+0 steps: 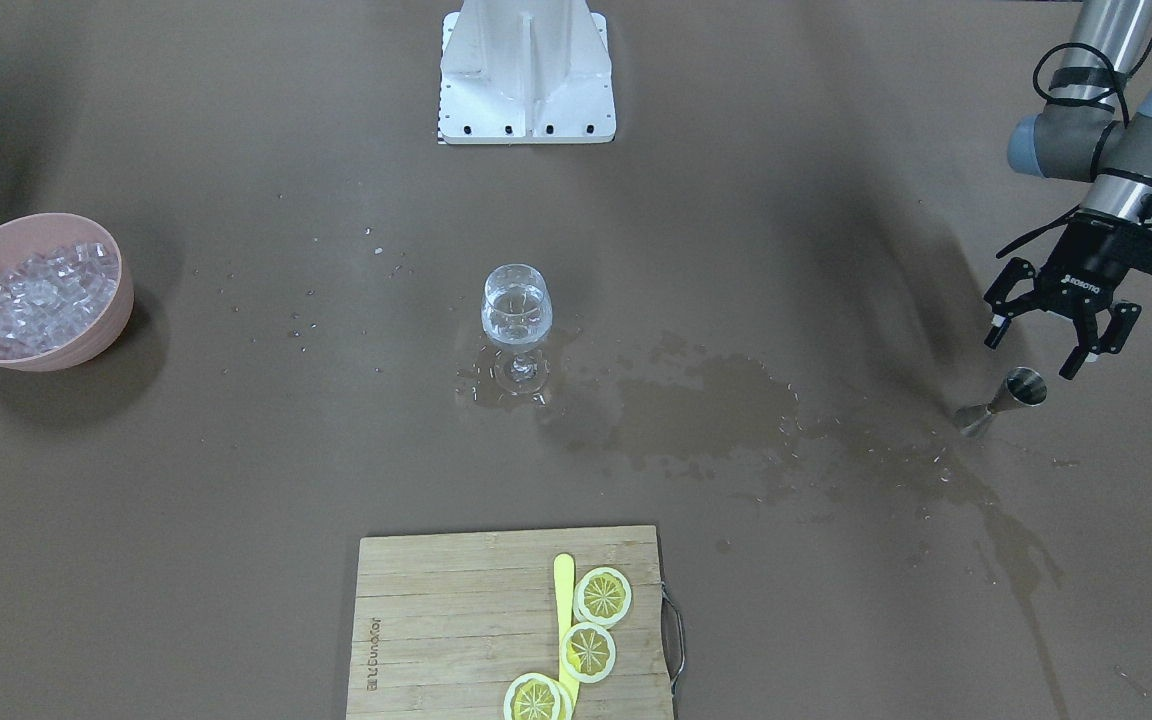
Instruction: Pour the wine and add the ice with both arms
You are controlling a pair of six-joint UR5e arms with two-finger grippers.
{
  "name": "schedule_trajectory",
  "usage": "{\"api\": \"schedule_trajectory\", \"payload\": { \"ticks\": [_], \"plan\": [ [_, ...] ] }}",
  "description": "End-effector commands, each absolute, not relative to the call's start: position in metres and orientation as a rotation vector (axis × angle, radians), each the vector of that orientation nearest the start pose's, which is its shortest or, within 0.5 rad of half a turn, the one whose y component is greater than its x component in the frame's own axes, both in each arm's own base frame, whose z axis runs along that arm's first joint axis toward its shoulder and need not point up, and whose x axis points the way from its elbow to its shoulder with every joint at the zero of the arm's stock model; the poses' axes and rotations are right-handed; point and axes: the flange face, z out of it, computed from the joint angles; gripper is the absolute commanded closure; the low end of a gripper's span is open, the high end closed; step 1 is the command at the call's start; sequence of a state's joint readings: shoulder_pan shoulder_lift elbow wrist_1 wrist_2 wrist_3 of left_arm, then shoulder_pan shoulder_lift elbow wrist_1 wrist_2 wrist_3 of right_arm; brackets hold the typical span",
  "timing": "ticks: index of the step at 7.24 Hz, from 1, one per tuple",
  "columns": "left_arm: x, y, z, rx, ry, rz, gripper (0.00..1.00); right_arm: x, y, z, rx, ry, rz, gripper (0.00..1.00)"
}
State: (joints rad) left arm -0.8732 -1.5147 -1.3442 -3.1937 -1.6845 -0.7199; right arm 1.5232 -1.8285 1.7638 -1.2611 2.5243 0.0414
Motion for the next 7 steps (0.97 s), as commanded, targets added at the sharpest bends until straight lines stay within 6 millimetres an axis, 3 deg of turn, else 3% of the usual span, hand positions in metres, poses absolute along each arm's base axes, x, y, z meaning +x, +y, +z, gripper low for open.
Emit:
{"api": "schedule_trajectory", "payload": {
  "ticks": [1, 3, 5, 7],
  "plan": [
    [0.224, -0.444, 0.62, 0.973, 0.927, 0.001, 0.02, 0.033, -0.396, 0.63, 0.185, -0.958, -0.123, 0.0],
    [0.237, -0.454, 0.622, 0.997, 0.894, -0.026, 0.02, 0.033, -0.396, 0.63, 0.184, -0.958, -0.123, 0.0],
    [0.266, -0.452, 0.617, 1.028, 0.873, -0.036, 0.02, 0.033, -0.396, 0.631, 0.183, -0.963, -0.124, 0.0],
    [0.271, -0.452, 0.622, 1.019, 0.861, -0.03, 0.03, 0.033, -0.395, 0.632, 0.18, -0.963, -0.122, 0.0]
  ]
}}
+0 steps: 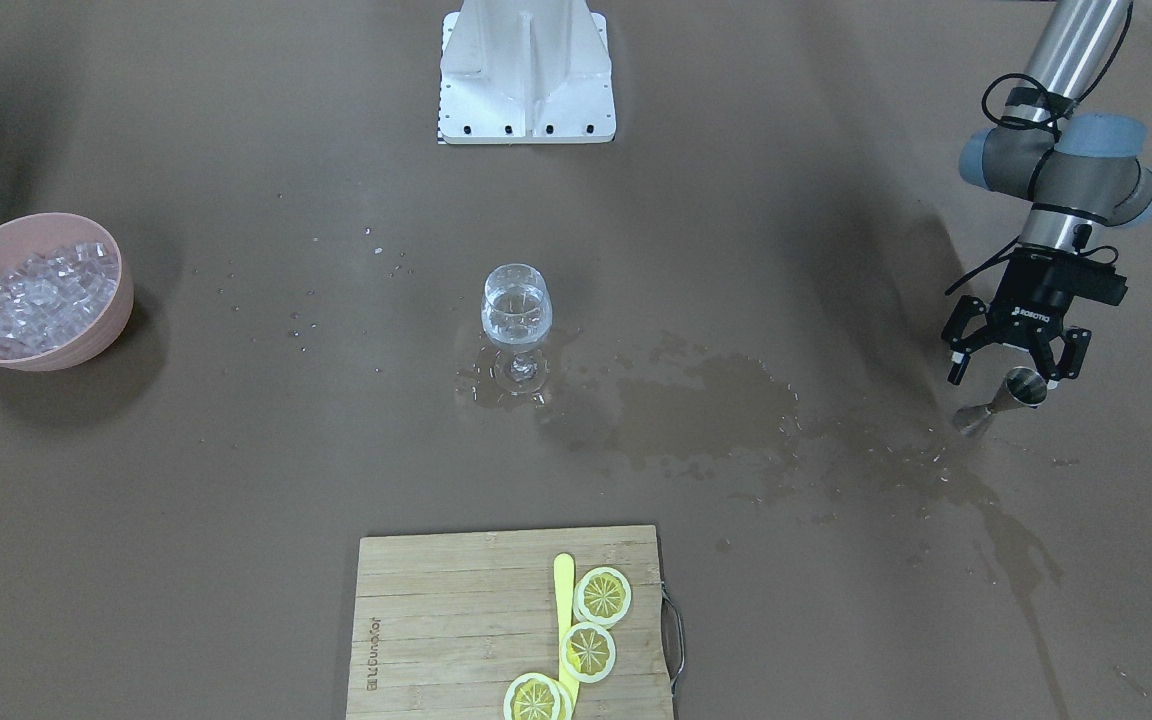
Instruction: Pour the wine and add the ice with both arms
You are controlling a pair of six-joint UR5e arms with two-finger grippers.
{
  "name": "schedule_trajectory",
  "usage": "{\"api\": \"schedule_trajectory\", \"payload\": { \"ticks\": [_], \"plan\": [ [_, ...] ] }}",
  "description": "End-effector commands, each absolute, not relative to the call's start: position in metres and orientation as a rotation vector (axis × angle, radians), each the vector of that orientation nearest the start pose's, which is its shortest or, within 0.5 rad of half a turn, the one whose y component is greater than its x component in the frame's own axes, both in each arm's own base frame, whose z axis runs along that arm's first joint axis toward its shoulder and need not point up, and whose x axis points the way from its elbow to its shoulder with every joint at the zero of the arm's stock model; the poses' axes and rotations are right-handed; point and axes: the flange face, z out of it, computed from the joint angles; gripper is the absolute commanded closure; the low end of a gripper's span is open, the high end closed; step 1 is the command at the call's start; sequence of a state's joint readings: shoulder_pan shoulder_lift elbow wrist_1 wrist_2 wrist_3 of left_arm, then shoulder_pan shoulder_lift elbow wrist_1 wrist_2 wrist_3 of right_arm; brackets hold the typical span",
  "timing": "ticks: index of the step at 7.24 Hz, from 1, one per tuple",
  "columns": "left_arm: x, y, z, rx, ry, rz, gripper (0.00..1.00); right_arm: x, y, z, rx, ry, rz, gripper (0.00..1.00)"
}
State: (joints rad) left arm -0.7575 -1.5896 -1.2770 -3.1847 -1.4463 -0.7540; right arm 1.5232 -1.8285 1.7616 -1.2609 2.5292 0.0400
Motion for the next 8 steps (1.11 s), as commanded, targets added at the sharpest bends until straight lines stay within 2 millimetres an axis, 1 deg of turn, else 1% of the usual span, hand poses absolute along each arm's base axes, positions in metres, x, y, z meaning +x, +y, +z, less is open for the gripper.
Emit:
{"api": "schedule_trajectory", "payload": {
  "ticks": [1, 2, 3, 4, 5, 6, 8],
  "plan": [
    [0.273, -0.454, 0.624, 1.021, 0.854, -0.02, 0.03, 0.033, -0.395, 0.634, 0.176, -0.964, -0.12, 0.0],
    [0.272, -0.454, 0.625, 1.02, 0.853, -0.02, 0.03, 0.033, -0.395, 0.634, 0.178, -0.964, -0.123, 0.0],
    [0.278, -0.459, 0.616, 1.025, 0.87, -0.034, 0.03, 0.032, -0.395, 0.634, 0.177, -0.964, -0.125, 0.0],
    [0.281, -0.463, 0.617, 1.006, 0.862, -0.045, 0.03, 0.032, -0.395, 0.634, 0.179, -0.964, -0.126, 0.0],
    [0.281, -0.463, 0.621, 0.965, 0.887, -0.106, 0.03, 0.032, -0.395, 0.633, 0.178, -0.966, -0.126, 0.0],
    [0.281, -0.463, 0.623, 0.958, 0.882, -0.105, 0.03, 0.032, -0.395, 0.633, 0.179, -0.966, -0.128, 0.0],
    [0.276, -0.466, 0.624, 0.956, 0.876, -0.123, 0.03, 0.032, -0.395, 0.633, 0.179, -0.966, -0.129, 0.0]
  ]
}}
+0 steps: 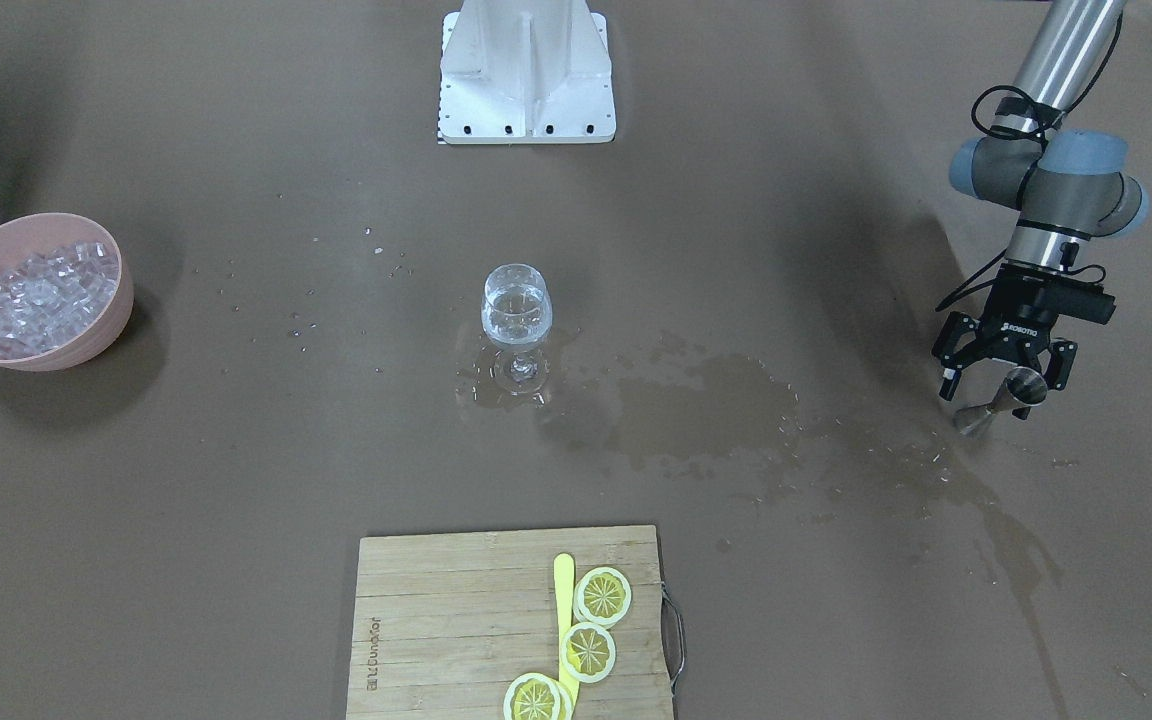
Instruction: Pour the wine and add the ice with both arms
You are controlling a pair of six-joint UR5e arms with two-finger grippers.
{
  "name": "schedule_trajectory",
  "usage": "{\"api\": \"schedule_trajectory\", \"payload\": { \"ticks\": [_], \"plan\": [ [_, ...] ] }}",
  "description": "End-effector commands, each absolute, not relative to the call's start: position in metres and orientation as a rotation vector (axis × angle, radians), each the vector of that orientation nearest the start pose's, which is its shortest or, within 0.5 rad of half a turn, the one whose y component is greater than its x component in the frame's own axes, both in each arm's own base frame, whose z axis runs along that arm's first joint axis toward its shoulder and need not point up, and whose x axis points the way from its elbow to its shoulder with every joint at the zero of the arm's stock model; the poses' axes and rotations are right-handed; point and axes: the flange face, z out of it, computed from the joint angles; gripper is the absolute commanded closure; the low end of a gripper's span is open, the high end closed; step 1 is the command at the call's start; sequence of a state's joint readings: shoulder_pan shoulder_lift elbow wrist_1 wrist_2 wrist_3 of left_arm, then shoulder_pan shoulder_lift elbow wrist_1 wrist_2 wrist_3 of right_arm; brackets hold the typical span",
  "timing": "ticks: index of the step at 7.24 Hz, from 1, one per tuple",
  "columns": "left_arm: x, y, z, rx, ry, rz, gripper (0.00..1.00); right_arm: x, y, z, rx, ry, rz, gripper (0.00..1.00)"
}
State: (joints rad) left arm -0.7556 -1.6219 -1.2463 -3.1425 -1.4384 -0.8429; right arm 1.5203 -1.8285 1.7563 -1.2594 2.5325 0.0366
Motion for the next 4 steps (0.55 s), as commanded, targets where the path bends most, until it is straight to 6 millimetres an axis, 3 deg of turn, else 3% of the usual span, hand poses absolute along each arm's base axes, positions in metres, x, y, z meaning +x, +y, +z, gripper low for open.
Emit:
{"api": "schedule_trajectory", "payload": {
  "ticks": [1, 3, 4],
  "plan": [
    [0.273, -0.468, 0.625, 0.952, 0.869, -0.128, 0.09, 0.032, -0.395, 0.633, 0.181, -0.966, -0.132, 0.0],
    [0.264, -0.474, 0.625, 0.959, 0.864, -0.157, 0.13, 0.032, -0.395, 0.634, 0.179, -0.964, -0.131, 0.0],
    [0.263, -0.476, 0.623, 0.96, 0.868, -0.161, 0.21, 0.032, -0.395, 0.634, 0.181, -0.964, -0.132, 0.0]
  ]
}}
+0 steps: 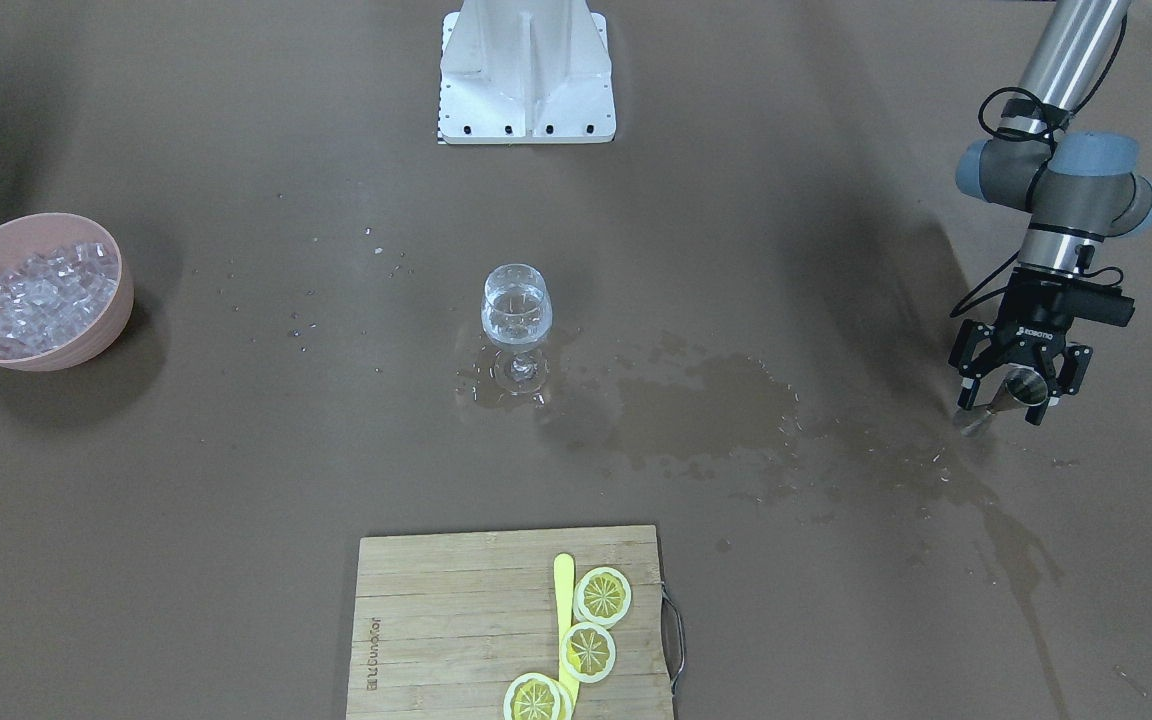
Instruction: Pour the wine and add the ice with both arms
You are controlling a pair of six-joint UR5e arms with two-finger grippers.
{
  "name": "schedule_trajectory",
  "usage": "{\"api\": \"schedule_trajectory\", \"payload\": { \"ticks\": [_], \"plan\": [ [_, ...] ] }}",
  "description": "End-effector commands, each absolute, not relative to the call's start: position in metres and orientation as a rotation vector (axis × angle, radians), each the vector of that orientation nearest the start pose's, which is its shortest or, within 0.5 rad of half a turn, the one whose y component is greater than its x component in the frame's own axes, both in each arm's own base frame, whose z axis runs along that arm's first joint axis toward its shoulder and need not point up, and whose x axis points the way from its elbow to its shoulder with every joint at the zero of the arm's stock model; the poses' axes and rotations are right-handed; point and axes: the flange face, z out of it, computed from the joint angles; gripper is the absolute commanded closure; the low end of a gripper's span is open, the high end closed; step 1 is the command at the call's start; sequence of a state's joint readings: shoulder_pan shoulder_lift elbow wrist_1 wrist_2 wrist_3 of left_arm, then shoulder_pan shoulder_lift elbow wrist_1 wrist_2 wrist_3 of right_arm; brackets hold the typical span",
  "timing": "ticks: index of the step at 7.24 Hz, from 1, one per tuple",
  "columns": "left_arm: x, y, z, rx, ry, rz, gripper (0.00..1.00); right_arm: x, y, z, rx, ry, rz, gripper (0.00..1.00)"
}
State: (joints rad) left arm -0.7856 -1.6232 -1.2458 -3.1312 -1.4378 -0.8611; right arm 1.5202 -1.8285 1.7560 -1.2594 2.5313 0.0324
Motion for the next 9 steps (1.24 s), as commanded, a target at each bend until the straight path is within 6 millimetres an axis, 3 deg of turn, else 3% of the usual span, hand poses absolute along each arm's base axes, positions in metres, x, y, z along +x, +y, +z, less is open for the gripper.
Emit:
{"api": "schedule_trajectory", "payload": {
  "ticks": [1, 3, 6, 7, 9],
  "plan": [
    [0.263, -0.476, 0.623, 0.96, 0.868, -0.163, 0.37, 0.032, -0.395, 0.634, 0.18, -0.963, -0.131, 0.0],
    [0.262, -0.475, 0.621, 0.963, 0.874, -0.16, 0.47, 0.032, -0.396, 0.634, 0.181, -0.963, -0.132, 0.0],
    [0.259, -0.471, 0.62, 0.959, 0.882, -0.154, 0.76, 0.032, -0.396, 0.634, 0.18, -0.963, -0.13, 0.0],
    [0.257, -0.467, 0.621, 0.949, 0.894, -0.147, 0.97, 0.032, -0.396, 0.634, 0.18, -0.963, -0.131, 0.0],
    [0.258, -0.467, 0.606, 0.968, 0.924, -0.15, 1.0, 0.032, -0.396, 0.634, 0.179, -0.964, -0.13, 0.0]
  ]
}}
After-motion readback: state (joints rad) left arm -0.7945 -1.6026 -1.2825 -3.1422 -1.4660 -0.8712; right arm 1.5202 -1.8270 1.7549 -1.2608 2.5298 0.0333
